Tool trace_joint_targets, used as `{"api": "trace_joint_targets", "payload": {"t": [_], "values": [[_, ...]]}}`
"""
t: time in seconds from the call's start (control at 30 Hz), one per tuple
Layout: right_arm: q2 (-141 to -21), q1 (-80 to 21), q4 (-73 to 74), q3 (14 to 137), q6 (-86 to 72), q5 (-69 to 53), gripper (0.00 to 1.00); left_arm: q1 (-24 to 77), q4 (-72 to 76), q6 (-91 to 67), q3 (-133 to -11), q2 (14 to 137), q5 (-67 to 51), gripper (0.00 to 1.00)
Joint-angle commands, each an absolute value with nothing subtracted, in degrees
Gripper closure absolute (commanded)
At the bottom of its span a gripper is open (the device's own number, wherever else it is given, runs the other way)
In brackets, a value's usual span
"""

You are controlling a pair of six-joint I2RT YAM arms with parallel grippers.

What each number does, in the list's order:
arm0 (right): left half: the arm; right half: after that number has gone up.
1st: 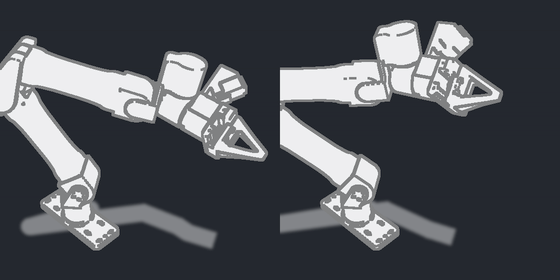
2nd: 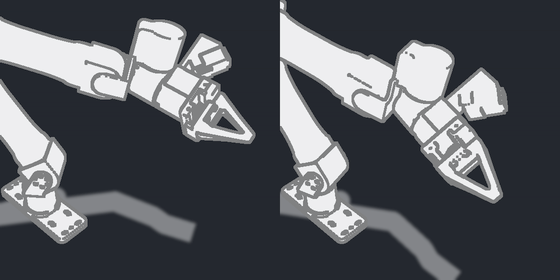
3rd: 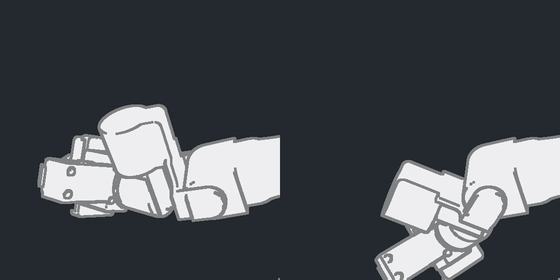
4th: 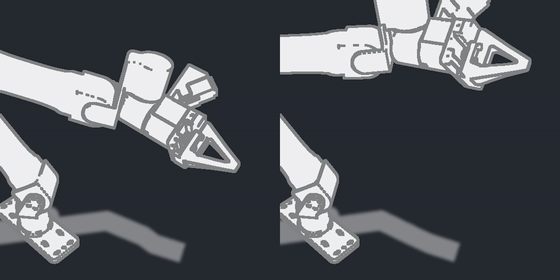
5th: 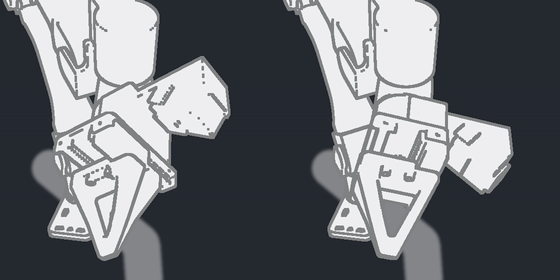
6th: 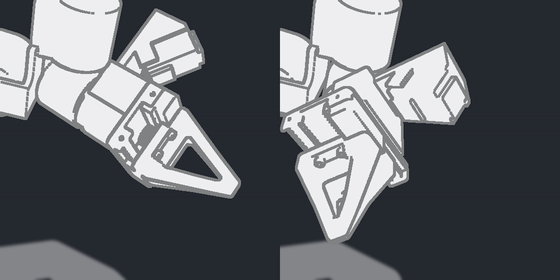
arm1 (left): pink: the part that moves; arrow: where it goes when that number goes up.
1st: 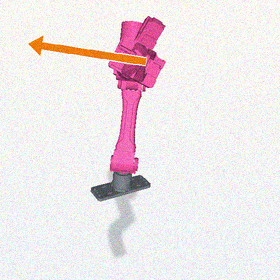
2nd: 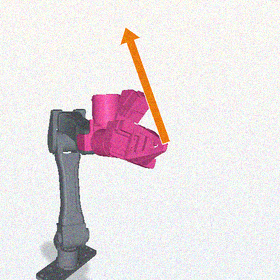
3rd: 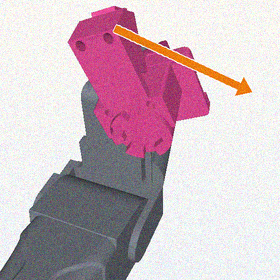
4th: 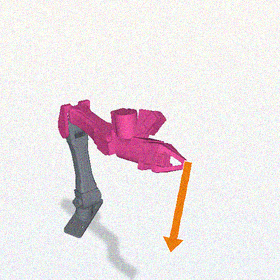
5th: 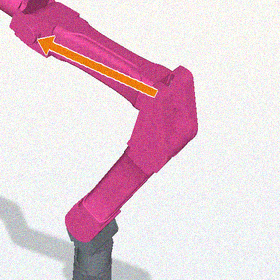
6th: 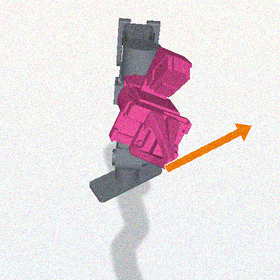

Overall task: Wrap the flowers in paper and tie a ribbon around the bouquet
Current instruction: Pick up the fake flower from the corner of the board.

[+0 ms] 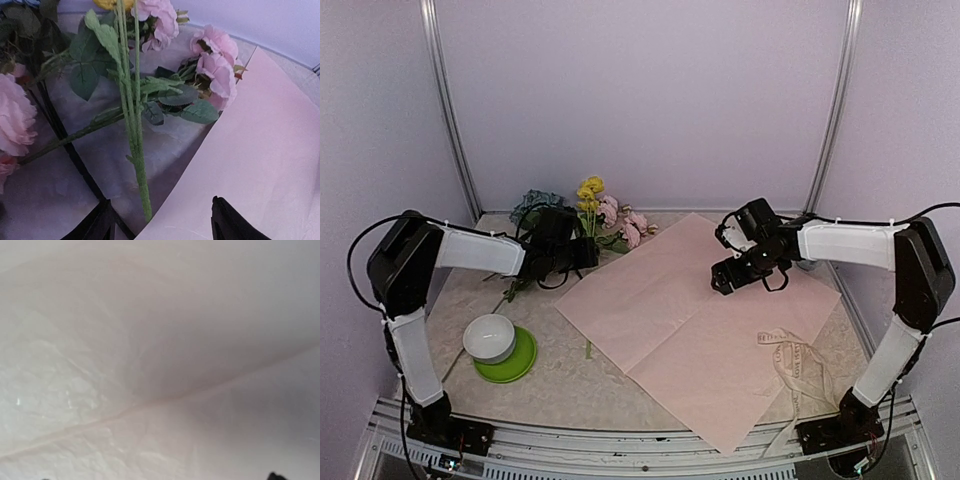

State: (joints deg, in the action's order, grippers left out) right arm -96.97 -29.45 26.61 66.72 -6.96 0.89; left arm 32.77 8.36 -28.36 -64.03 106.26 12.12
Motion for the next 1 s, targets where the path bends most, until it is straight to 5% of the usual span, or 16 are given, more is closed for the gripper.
{"api": "trace_joint_targets", "payload": {"t": [0.0, 0.5, 0.57, 0.7, 0.97], "values": [[-97.3, -29.9, 26.1, 65.3, -8.0, -0.6, 0.09, 31.9, 4.2, -26.8, -72.4, 114.7, 8.8, 0.36], [-97.1, -30.3, 26.2, 64.2, -7.8, -0.7, 0.09, 30.1, -2.4, -27.3, -85.4, 129.8, 7.7, 0.50], [-97.1, -30.3, 26.4, 64.3, -7.7, -0.7, 0.09, 29.8, -2.8, -27.5, -85.7, 130.6, 7.4, 0.59], [-96.9, -30.4, 26.5, 64.5, -7.8, -1.1, 0.09, 29.7, -0.7, -27.3, -83.6, 128.6, 7.7, 0.99], [-95.5, -30.4, 26.6, 65.7, -8.4, -2.2, 0.09, 30.3, 5.8, -20.7, -78.7, 117.2, 15.6, 1.00]]}}
